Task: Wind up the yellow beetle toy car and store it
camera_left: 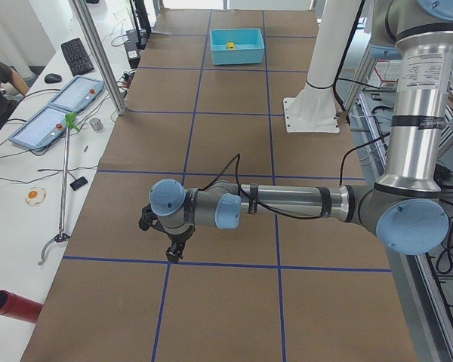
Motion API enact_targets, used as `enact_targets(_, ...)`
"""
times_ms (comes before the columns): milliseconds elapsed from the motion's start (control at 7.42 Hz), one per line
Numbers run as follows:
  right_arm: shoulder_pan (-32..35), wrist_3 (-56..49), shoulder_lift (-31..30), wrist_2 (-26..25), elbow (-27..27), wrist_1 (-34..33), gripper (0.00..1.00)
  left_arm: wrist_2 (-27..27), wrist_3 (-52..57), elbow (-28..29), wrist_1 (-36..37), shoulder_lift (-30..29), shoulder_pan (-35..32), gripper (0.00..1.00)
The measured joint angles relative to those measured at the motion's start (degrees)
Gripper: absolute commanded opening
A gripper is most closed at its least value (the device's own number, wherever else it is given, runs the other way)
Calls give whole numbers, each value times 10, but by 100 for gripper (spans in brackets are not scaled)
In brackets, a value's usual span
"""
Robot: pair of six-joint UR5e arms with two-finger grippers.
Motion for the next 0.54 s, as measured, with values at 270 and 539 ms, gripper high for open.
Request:
enact_targets(270, -3, 0, -6, -3, -1, 0, 100, 5, 33, 4, -4, 6, -16, 100)
enact_targets(539, -4, 0, -10, -4, -2, 0, 100, 4, 39, 1, -4, 10, -24, 100)
